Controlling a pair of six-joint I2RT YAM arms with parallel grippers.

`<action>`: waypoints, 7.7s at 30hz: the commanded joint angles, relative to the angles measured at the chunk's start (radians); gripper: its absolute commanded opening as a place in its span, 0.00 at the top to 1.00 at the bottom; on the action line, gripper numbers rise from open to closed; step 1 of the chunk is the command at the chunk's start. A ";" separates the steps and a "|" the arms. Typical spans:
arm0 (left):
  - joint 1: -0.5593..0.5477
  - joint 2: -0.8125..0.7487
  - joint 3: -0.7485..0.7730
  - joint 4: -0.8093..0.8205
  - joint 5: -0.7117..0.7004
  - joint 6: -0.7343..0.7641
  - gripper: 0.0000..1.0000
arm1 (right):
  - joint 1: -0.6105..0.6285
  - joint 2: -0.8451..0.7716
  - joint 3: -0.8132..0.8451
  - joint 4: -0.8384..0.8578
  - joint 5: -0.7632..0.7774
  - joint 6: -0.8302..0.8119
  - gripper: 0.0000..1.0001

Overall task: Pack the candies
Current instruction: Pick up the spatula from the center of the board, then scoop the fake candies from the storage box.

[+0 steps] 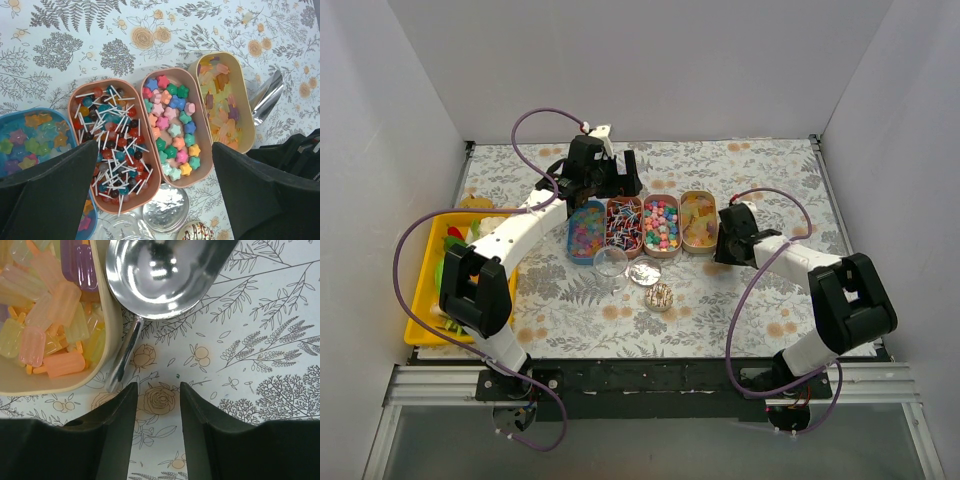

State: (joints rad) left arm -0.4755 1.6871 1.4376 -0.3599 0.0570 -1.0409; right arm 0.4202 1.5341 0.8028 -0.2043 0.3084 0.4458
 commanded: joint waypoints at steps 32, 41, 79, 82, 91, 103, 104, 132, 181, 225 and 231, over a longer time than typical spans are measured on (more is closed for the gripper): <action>-0.005 -0.010 0.050 -0.011 0.009 0.036 0.02 | -0.011 0.084 0.033 0.135 -0.023 0.033 0.30; -0.005 -0.014 0.043 -0.011 0.003 0.036 0.02 | -0.012 0.078 -0.007 0.126 0.018 0.031 0.67; -0.005 -0.029 0.043 0.197 0.552 -0.272 0.02 | 0.002 -0.465 0.076 -0.208 -0.538 -0.269 0.99; -0.005 0.022 0.073 0.200 0.645 -0.274 0.02 | 0.003 -0.474 0.084 -0.247 -0.577 -0.312 0.99; -0.006 0.105 0.083 0.190 0.822 -0.229 0.04 | 0.089 -0.483 0.072 -0.267 -0.586 -0.380 0.99; -0.008 0.083 -0.066 0.196 1.004 -0.116 0.39 | 0.155 -0.523 0.064 -0.313 -0.664 -0.479 0.99; -0.008 0.088 -0.069 0.197 1.018 -0.113 0.41 | 0.158 -0.534 0.056 -0.307 -0.664 -0.481 0.99; -0.043 0.128 -0.040 -0.062 1.073 -0.097 1.00 | 0.190 -0.560 0.046 -0.276 -0.588 -0.412 0.67; 0.009 0.132 -0.141 0.343 1.087 -0.305 1.00 | 0.190 -0.683 0.019 -0.259 -0.497 -0.262 0.99; 0.046 0.652 0.507 0.185 0.346 0.140 0.56 | 0.123 0.305 0.838 -0.882 -0.695 -0.035 0.99; 0.044 0.707 0.547 0.167 0.372 0.151 0.65 | 0.091 0.396 0.906 -0.923 -0.721 -0.058 0.99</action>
State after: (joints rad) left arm -0.4263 2.3638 1.9358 -0.1795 0.3946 -0.9302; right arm 0.5301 1.8957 1.6386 -1.0664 -0.3717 0.4114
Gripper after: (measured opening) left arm 0.371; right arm 0.178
